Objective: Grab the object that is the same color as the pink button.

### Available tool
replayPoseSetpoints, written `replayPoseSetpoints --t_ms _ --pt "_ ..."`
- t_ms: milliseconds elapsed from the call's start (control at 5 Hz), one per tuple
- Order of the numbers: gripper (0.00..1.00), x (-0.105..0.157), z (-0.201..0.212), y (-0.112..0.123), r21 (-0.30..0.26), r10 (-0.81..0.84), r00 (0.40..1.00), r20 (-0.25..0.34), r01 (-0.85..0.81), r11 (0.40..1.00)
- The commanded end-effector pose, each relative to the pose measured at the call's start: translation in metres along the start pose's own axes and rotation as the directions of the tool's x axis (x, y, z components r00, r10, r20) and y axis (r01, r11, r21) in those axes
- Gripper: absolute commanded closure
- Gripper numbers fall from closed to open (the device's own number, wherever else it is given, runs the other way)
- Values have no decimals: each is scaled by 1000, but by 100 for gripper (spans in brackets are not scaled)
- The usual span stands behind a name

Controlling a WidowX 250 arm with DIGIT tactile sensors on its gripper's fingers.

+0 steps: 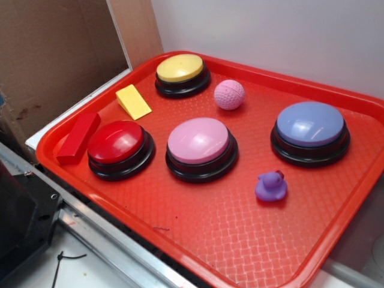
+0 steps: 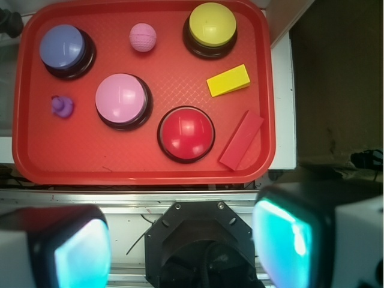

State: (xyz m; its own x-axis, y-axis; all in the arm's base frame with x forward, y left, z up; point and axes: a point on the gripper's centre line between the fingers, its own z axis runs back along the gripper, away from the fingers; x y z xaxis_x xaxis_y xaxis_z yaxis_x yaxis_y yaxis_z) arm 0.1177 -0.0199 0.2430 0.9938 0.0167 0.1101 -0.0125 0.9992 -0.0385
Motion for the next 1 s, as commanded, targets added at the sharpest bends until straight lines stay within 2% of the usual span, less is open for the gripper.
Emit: replayPoseSetpoints --t_ms 0,200,400,600,800 --pt "0 0 0 0 0 0 1000 0 0 1000" --pt "0 49 -10 4 12 72 997 -16 -72 997" --pt "0 99 -10 12 57 159 987 2 -159 986" --pt "0 148 -24 17 101 173 984 -46 -168 981" --pt "0 195 -68 21 217 97 990 -104 -73 973"
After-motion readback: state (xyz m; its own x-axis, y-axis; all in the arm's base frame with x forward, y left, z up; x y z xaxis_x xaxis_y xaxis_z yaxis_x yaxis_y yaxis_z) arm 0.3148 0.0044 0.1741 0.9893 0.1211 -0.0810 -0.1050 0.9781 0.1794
